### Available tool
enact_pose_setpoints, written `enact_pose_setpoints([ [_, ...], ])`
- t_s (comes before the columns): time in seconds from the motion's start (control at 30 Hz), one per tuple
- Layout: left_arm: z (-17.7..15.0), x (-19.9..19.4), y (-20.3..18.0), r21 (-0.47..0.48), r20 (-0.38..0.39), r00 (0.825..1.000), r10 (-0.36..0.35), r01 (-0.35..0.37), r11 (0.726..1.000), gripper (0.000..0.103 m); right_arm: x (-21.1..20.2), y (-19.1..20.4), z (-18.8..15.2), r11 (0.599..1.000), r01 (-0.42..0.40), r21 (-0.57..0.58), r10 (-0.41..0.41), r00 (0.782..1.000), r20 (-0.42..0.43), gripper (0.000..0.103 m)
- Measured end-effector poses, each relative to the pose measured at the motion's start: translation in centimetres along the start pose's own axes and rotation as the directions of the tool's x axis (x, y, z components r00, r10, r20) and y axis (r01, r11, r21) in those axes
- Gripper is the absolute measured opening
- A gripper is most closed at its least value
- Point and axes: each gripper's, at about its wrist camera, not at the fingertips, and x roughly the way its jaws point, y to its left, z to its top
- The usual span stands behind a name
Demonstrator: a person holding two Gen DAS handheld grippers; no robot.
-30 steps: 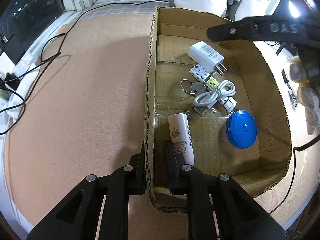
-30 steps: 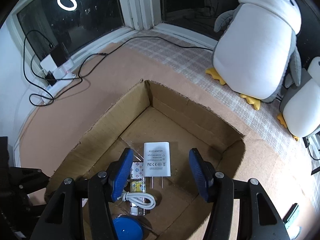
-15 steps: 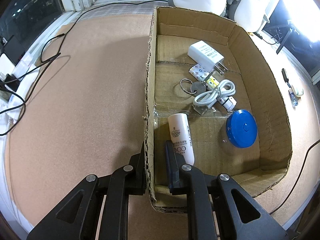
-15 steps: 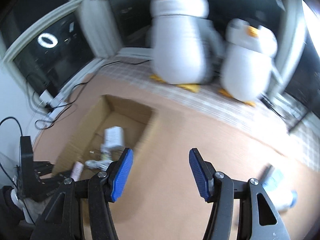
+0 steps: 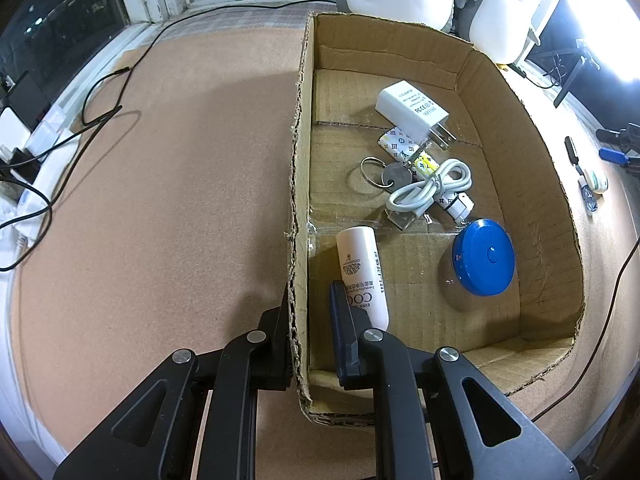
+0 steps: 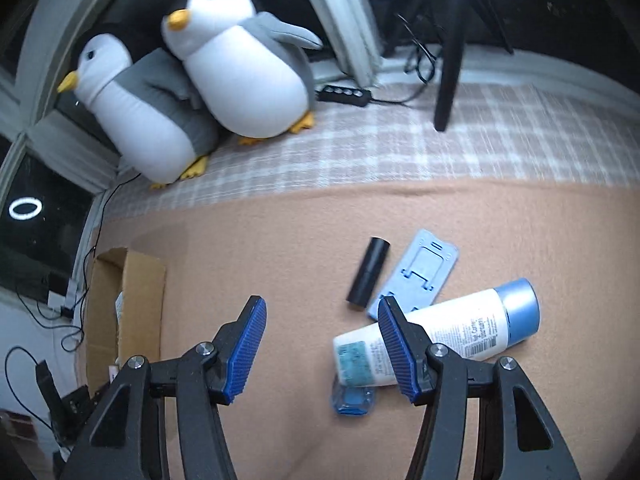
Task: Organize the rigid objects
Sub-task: 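Move the right gripper to the blue-capped lotion bottle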
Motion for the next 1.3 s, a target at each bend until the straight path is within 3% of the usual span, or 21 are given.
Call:
enact_pose_setpoints([
  [0.4, -0.1, 0.0, 0.0, -0.001, 0.001, 1.000, 0.000, 0.000, 1.000, 0.013, 2.8, -0.6, 0.0, 1.000, 0.017, -0.001, -0.017, 0.997, -0.078, 0.054],
  [1.0, 0.0, 0.0, -0.1, -0.001, 0.001, 1.000, 0.000, 0.000, 1.000, 0.013, 0.3, -5.4, -4.9, 0.999, 0.051, 0.018, -0.049, 0.992, -0.116, 0.054],
  [1.17, -0.1, -0.1, -0.2, -0.002, 0.001, 1.000, 0.000, 0.000, 1.000, 0.013, -2.2, -5.6, -6.1, 0.999, 0.040, -0.010, -0.040, 0.998, -0.047, 0.054],
  [1.3, -0.1, -0.1, -0.2, 0.000, 0.001, 1.000, 0.001, -0.001, 1.000, 0.013, -3.8, -4.4, -6.3, 0.974, 0.181, -0.137, -0.176, 0.983, 0.051, 0.054],
])
